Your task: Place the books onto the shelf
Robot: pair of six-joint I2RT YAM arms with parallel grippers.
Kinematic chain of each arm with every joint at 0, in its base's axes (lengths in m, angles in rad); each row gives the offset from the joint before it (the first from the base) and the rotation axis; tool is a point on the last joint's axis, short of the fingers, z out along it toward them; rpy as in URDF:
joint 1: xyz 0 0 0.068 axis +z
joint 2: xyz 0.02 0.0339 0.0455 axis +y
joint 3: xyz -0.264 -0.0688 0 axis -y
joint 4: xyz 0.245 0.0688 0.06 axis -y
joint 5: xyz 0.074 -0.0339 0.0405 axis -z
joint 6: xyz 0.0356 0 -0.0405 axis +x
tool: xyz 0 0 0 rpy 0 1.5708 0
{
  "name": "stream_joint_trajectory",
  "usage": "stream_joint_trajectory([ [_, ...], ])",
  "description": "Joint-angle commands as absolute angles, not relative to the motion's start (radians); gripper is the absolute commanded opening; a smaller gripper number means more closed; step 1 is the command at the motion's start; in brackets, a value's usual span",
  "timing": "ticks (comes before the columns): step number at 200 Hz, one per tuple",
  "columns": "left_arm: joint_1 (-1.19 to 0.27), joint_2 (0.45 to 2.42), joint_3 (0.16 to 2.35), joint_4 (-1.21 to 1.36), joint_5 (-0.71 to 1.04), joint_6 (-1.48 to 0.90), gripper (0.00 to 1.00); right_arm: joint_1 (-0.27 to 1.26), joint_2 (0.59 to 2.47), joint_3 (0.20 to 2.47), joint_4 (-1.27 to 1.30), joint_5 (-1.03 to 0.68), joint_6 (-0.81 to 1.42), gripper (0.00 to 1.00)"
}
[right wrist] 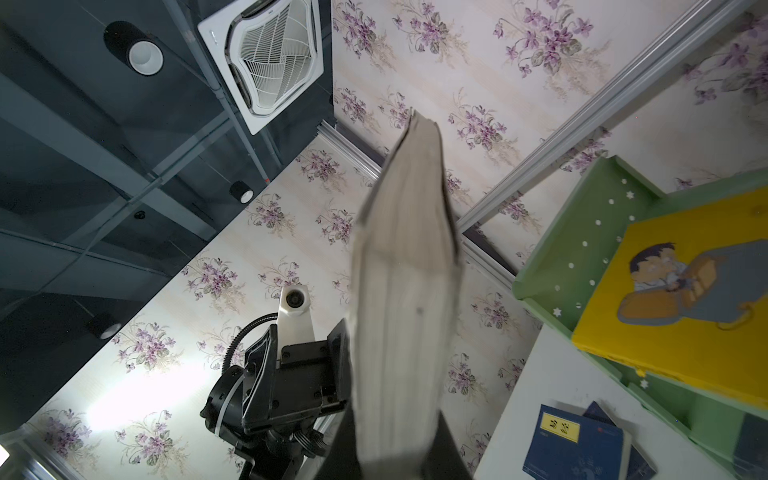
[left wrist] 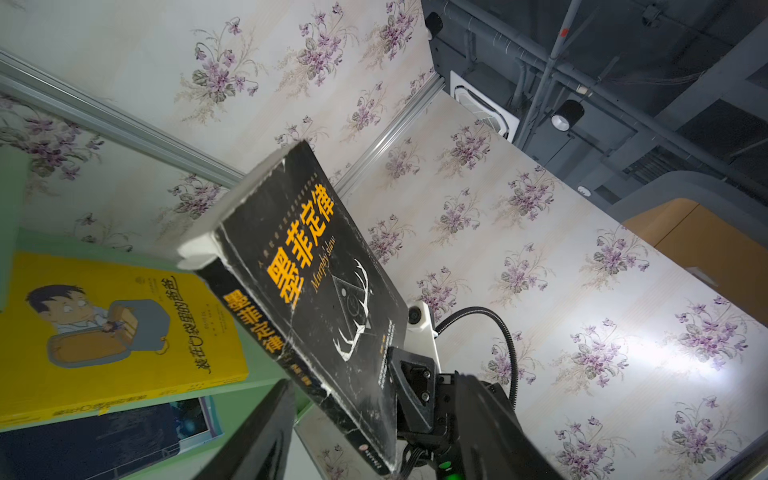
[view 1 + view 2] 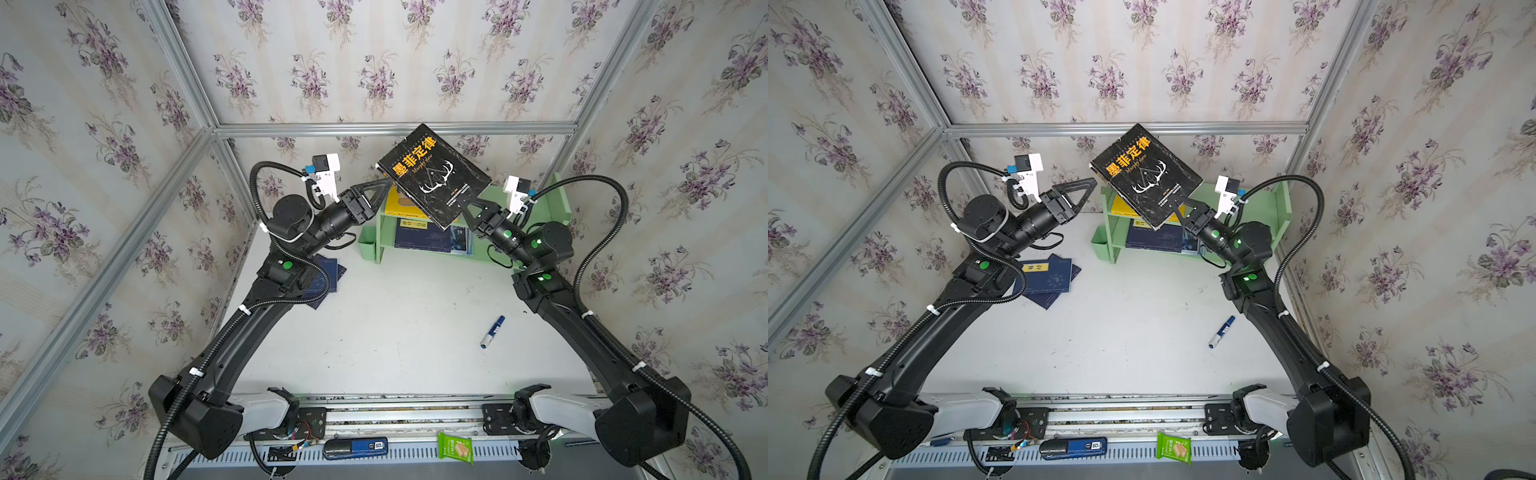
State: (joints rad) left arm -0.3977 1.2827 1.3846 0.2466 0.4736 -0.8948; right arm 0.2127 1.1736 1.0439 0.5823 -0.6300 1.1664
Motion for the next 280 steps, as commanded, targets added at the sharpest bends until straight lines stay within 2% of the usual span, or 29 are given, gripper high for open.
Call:
stream_joint_trajectory([
  [1, -0.351, 1.269, 1.393, 0.115, 0.591, -0.814, 0.65, 0.166, 1.128, 1.057, 0.545, -0.798, 1.115, 0.12],
  [35, -0.301, 1.273, 1.413, -0.012, 0.736, -0.734, 0.69, 0.097, 1.052, 1.027, 0.486, -0.93, 1.1, 0.11],
  [80, -0.3, 1.287, 1.423, -0.027, 0.854, -0.707, 0.75, 0.09, 1.007, 1.019, 0.488, -1.044, 1.091, 0.1],
  [118, -0.301, 1.305, 1.439, -0.023, 0.944, -0.718, 0.75, 0.086, 1.012, 1.041, 0.509, -1.115, 1.081, 0.1],
  [133, -0.304, 1.307, 1.449, -0.019, 0.972, -0.722, 0.68, 0.087, 1.019, 1.05, 0.514, -1.124, 1.075, 0.1],
  [165, -0.308, 1.314, 1.464, -0.011, 1.021, -0.737, 0.43, 0.086, 1.046, 1.073, 0.528, -1.137, 1.068, 0.1],
  [212, -0.322, 1.328, 1.476, -0.006, 1.04, -0.747, 0.26, 0.085, 1.086, 1.083, 0.563, -1.136, 1.075, 0.13],
  [228, -0.324, 1.329, 1.476, -0.003, 1.017, -0.749, 0.21, 0.086, 1.094, 1.08, 0.558, -1.111, 1.076, 0.23],
  [264, -0.325, 1.31, 1.465, 0.079, 0.931, -0.769, 0.15, 0.086, 1.103, 1.046, 0.518, -1.052, 1.09, 0.64],
  [280, -0.325, 1.31, 1.463, 0.145, 0.901, -0.796, 0.14, 0.085, 1.101, 1.007, 0.53, -1.038, 1.119, 0.68],
])
